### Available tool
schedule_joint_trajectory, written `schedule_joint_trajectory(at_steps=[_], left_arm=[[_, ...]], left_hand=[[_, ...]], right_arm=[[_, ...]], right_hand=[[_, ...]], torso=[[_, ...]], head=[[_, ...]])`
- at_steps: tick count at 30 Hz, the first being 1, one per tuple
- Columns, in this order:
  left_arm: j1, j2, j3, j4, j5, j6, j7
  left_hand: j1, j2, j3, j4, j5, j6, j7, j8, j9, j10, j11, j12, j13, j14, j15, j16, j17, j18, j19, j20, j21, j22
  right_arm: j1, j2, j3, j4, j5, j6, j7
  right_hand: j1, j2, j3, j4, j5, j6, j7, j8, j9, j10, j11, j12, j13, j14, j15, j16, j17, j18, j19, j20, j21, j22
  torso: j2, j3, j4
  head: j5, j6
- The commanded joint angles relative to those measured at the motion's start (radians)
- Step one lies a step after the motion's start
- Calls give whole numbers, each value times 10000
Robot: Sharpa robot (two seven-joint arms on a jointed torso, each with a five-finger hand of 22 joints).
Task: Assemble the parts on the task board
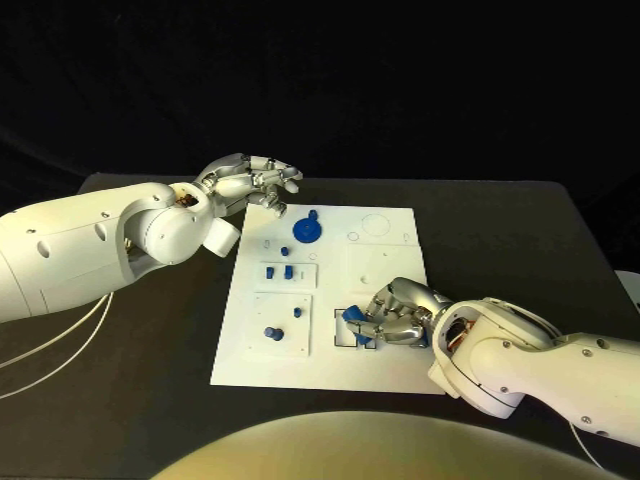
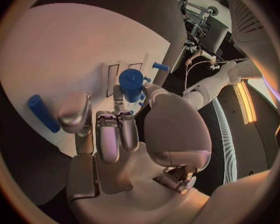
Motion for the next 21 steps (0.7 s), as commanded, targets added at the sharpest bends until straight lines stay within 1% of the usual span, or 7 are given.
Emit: schedule_joint_trajectory(at_steps=[1,6,11,15,19,21], left_arm=[[4,12,7,30,31,172,24],[4,17,7,32,31,189,15],[4,12,7,29,31,184,11],[4,15,7,28,31,191,8],[4,15,7,27,31,194,3],[4,12,7,26,31,192,0]], left_hand=[[73,29,-20,66,-25,-63,-12,39,12,-38,28,-23,-14,-67,-7,-54,-13,91,-55,5,-36,-9],[63,34,-29,86,-19,-68,-11,41,14,-39,30,-22,-15,-67,-5,-54,-9,91,-58,6,-37,-11],[63,34,-29,86,-19,-68,-11,41,14,-39,30,-22,-15,-67,-5,-54,-9,91,-58,6,-37,-11],[57,39,-34,101,-16,-72,-10,43,15,-40,31,-21,-15,-71,-3,-56,-14,89,-55,7,-26,-9],[57,39,-34,101,-16,-72,-10,43,15,-40,31,-21,-15,-71,-3,-56,-14,89,-55,7,-26,-9],[51,43,-38,112,-14,-74,-9,45,16,-41,32,-21,-16,-71,-3,-56,-13,90,-58,8,-31,-11]], right_arm=[[-12,31,-6,-20,33,216,-214],[-13,109,-6,-30,55,282,-199],[-12,170,-5,-60,89,379,-228],[-8,198,-5,-150,74,350,-264],[-1,235,-4,-223,66,362,-276],[3,268,-4,-260,63,383,-297]], right_hand=[[-81,15,98,-44,-34,895,-802,13,66,557,-44,40,1871,1040,-78,40,2634,-92,4,-74,-2,9],[-85,11,105,-48,-34,900,-805,14,66,566,-46,51,1885,1040,-80,40,2634,-92,4,-75,-2,9],[-166,-59,122,-48,-78,920,-809,12,66,571,-54,55,1894,1040,-89,40,2634,-91,6,-84,-11,12],[-393,-132,138,-41,-171,941,-803,-2,62,555,-51,26,1872,1040,-91,40,2634,-88,1,-91,-45,4],[-772,-317,43,-37,-376,965,-791,-18,64,541,-38,-3,1857,1040,-81,40,2634,-86,-4,-86,-86,1],[-1103,-402,-134,-30,-634,985,-793,-22,72,533,-38,-23,1849,1040,-78,40,2634,-82,-5,-83,-116,3]], torso=[[0,-5,-11],[-1,9,-1],[-2,-1,-11],[-3,-6,-11],[0,-3,-2],[3,-1,3]], head=[[17,1],[28,1],[26,1],[27,1],[37,1],[33,1]])
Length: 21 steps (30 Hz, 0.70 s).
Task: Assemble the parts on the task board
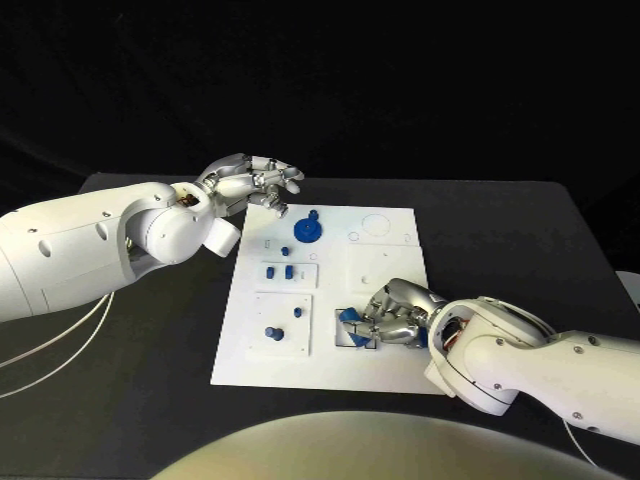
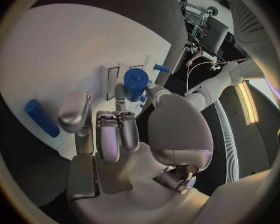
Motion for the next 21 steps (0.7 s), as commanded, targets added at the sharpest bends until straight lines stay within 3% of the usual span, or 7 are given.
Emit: schedule_joint_trajectory(at_steps=[1,7,14,21], left_arm=[[4,10,7,23,31,163,28],[4,4,7,28,31,161,17],[4,-1,7,27,31,163,4],[4,-17,6,36,31,180,-32]], left_hand=[[51,43,5,70,-14,-74,-9,45,10,-41,32,-21,-16,-71,-3,-56,-14,90,-58,8,-31,-12],[36,51,-5,98,-8,-83,-6,47,11,-41,34,-18,-16,-74,0,-58,-17,89,-57,10,-22,-12],[36,51,-5,98,-8,-83,-6,47,11,-41,34,-18,-16,-74,0,-58,-17,89,-57,10,-22,-12],[27,58,-11,118,-3,-90,-5,48,12,-41,35,-17,-17,-73,1,-56,-12,91,-63,11,-33,-17]], right_arm=[[-4,41,-6,-62,-19,216,-164],[0,87,-5,-100,-72,126,-231],[1,112,-5,-102,-168,89,-223],[1,61,-5,4,-279,51,-134]], right_hand=[[-403,-73,-340,22,-374,498,-470,-2,4,517,-39,-45,1824,1040,-78,40,2634,-79,-7,-83,-89,3],[-1028,153,-1484,38,-956,503,-470,31,79,476,-34,-130,1777,1040,-76,40,2634,-65,-19,-80,-208,-11],[-1317,521,-3257,47,-1006,418,-437,38,169,393,-9,-294,1669,1040,-51,40,2634,-52,-24,-58,-347,-11],[-1202,685,-3721,41,-811,415,-437,49,203,393,-7,-307,1674,1040,-50,40,2634,-51,-14,-54,-370,9]], torso=[[4,1,8],[5,-3,3],[1,-2,1],[0,6,-3]], head=[[5,1],[1,1],[-2,1],[-5,1]])
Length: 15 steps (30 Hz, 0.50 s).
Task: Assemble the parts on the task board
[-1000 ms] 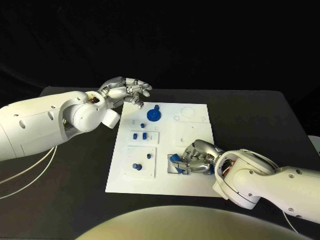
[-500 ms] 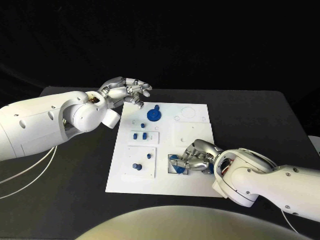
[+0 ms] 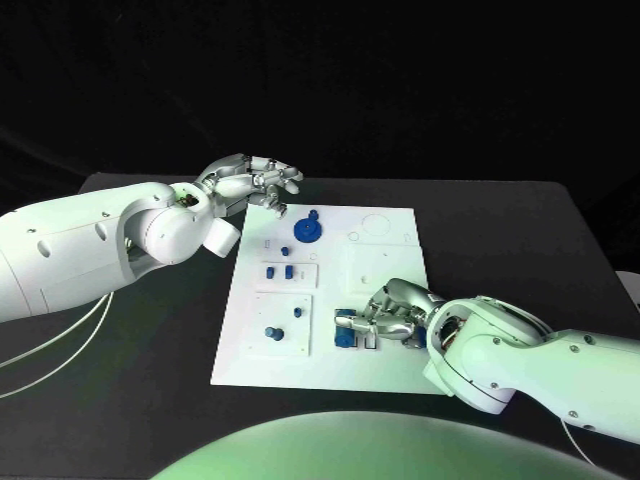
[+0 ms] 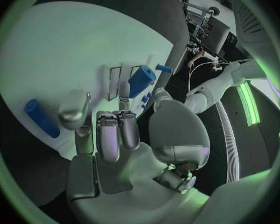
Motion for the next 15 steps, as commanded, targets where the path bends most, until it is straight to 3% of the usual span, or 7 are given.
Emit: schedule_joint_trajectory(at_steps=[1,3,6,12,15], left_arm=[[5,-2,6,32,31,159,3],[5,-12,6,38,31,160,-1],[5,-29,5,44,31,157,-11],[5,-51,4,45,31,151,-14],[4,-54,4,44,31,157,-13]], left_hand=[[27,58,1,50,-3,-90,-5,48,14,-41,35,-17,-17,-73,1,-57,-3,91,-63,11,-33,-8],[27,58,1,50,-3,-90,-5,48,14,-41,35,-17,-17,-73,1,-57,-3,91,-63,11,-33,-8],[27,58,1,50,-3,-90,-5,48,14,-41,35,-17,-17,-73,1,-57,-3,91,-63,11,-33,-8],[27,58,1,50,-3,-90,-5,48,14,-41,35,-17,-17,-73,1,-57,-3,91,-63,11,-33,-8],[27,58,1,50,-3,-90,-5,48,14,-41,35,-17,-17,-73,1,-57,-3,91,-63,11,-33,-8]], right_arm=[[-4,-78,-1,129,-210,35,128],[-4,-169,-1,237,-118,61,315],[-3,-359,-1,421,103,216,732],[17,-746,-1,746,290,799,1441],[22,-832,-1,790,320,972,1559]], right_hand=[[112,183,-122,8,161,-96,-2,21,26,390,-6,-59,1668,1040,-50,40,2634,-52,12,-31,-67,26],[619,479,-92,-14,397,-135,-1,8,44,367,-6,-105,1637,1040,-49,40,2634,-53,21,-31,-78,47],[1691,619,-14,-64,787,-253,6,-39,72,368,2,-109,1647,1040,-48,40,2634,-53,32,-29,-99,77],[3546,402,103,-196,1086,-164,-162,282,553,430,-140,-8,1755,1040,-155,40,2634,-53,47,-115,-123,138],[3950,333,85,-111,1169,-236,-191,417,834,433,-165,-3,1766,1040,-177,40,2634,-58,54,-140,-131,163]], torso=[[-3,4,-1],[0,5,3],[2,6,-4],[-7,3,-14],[-4,8,-15]], head=[[-8,1],[-5,1],[11,1],[8,1],[-6,1]])
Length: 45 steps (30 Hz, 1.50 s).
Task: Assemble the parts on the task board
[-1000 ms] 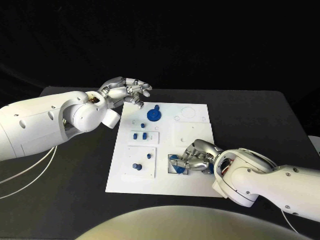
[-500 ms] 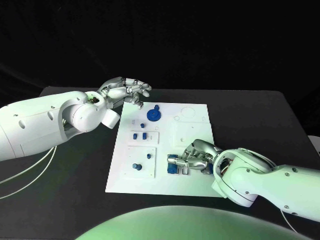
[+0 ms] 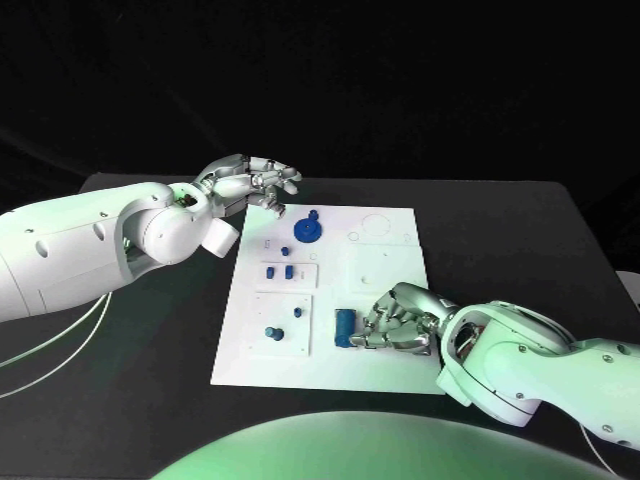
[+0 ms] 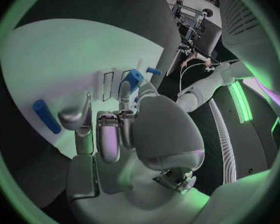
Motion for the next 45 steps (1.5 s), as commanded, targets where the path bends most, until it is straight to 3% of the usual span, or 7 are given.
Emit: schedule_joint_trajectory(at_steps=[1,11,26,37,45], left_arm=[[4,8,6,27,31,153,27],[4,-9,3,37,31,154,28],[3,-35,2,54,31,168,34],[3,-54,2,56,30,174,39],[3,-68,2,57,28,175,39]], left_hand=[[27,58,1,51,-3,-90,-4,48,16,-41,35,-17,-9,-73,1,-57,-4,91,-62,11,-33,-9],[34,75,-3,77,9,-101,-8,54,19,-45,33,-15,-10,-72,2,-56,1,90,-63,14,-27,-11],[34,75,-3,77,9,-101,-8,54,19,-45,33,-15,-10,-72,2,-56,1,90,-63,14,-27,-11],[34,75,-3,77,9,-101,-8,54,19,-45,33,-15,-10,-72,2,-56,1,90,-63,14,-27,-11],[34,75,-3,77,9,-101,-8,54,19,-45,33,-15,-10,-72,2,-56,1,90,-63,14,-27,-11]], right_arm=[[2,-45,-3,43,149,681,687],[5,73,-3,-215,22,789,471],[3,364,-1,-487,-179,-34,140],[2,311,1,-526,-351,-64,92],[3,317,2,-505,-242,369,241]], right_hand=[[304,-37,-12,78,215,-67,-52,98,200,447,-84,47,1766,1058,-91,40,2634,-56,-5,-93,-58,22],[592,-67,-9,128,652,-123,-98,264,573,467,-125,76,1799,1058,-123,40,2634,-67,19,-121,-30,79],[513,237,154,155,1227,-142,-166,375,940,559,-188,209,1921,1058,-175,40,2634,-75,56,-168,-3,143],[575,261,249,135,1351,-158,-191,381,1019,580,-206,240,1950,1058,-189,40,2634,-78,64,-180,5,161],[550,126,260,152,1144,-190,-173,372,1112,550,-196,193,1913,1058,-190,40,2634,-66,37,-188,-88,123]], torso=[[-5,7,-9],[19,3,6],[7,1,7],[1,-5,3],[3,-4,11]], head=[[-14,1],[-4,1],[-36,1],[-22,1],[-26,1]])
